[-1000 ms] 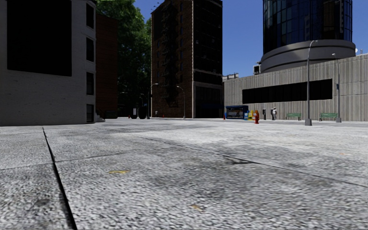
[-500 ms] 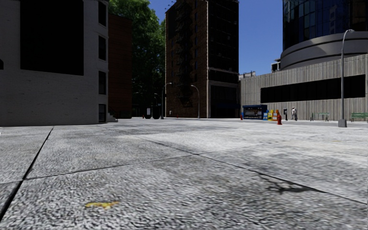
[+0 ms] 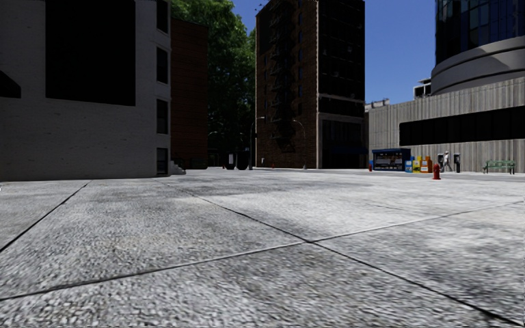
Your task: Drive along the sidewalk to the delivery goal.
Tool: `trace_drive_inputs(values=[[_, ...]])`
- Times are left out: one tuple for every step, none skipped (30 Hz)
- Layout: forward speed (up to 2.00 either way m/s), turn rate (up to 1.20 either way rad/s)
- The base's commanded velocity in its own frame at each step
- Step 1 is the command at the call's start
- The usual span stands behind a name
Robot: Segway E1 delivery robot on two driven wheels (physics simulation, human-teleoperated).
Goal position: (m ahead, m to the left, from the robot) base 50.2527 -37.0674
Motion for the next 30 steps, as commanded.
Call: trace_drive_inputs(values=[[2.0,0.29],[2.0,0.29],[2.0,0.29],[2.0,0.17],[2.0,0.0],[2.0,0.0],[2.0,0.0],[2.0,0.0],[2.0,0.0],[2.0,0.0],[2.0,0.0],[2.0,0.0],[2.0,0.0],[2.0,0.0],[2.0,0.0],[2.0,0.0],[2.0,0.0],[2.0,0.0],[2.0,0.0],[2.0,0.0],[2.0,0.0],[2.0,0.0],[2.0,0.0],[2.0,0.0],[2.0,0.0],[2.0,0.0],[2.0,0.0],[2.0,0.0],[2.0,0.0],[2.0,0.0]])
